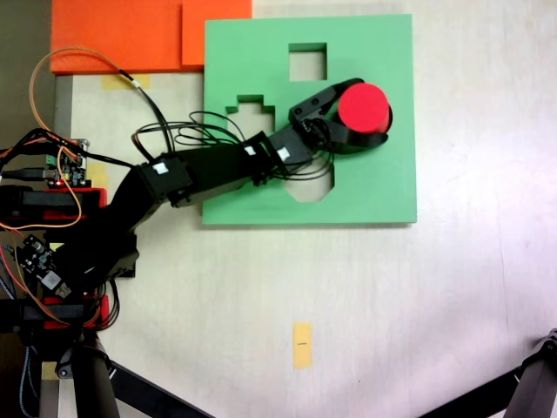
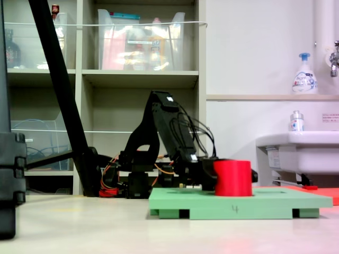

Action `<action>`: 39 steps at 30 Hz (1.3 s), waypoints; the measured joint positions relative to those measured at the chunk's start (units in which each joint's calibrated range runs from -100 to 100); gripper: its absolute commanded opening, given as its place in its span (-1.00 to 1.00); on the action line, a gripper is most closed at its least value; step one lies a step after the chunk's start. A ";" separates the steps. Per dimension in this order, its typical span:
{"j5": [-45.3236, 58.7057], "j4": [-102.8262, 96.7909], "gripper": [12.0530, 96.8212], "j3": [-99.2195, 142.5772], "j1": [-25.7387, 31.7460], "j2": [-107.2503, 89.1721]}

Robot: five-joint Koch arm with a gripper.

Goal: Put the cylinder block into the corresponding hole

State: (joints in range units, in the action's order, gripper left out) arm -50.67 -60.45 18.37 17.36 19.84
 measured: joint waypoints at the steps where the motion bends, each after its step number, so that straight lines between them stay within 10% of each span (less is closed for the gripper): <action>1: 0.00 0.00 0.09 0.00 -0.05 0.41; 6: 0.00 0.00 0.54 0.78 -0.15 1.37; 14: 0.00 0.00 0.54 15.97 -0.78 -18.47; 20: 3.42 15.17 -0.15 27.63 -3.08 -56.36; 30: 32.87 51.69 -0.18 45.27 -12.16 -111.63; 39: 52.84 51.59 -0.18 62.03 -19.88 -118.88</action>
State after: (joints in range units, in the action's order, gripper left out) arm 2.17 -8.86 80.40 -2.52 -99.04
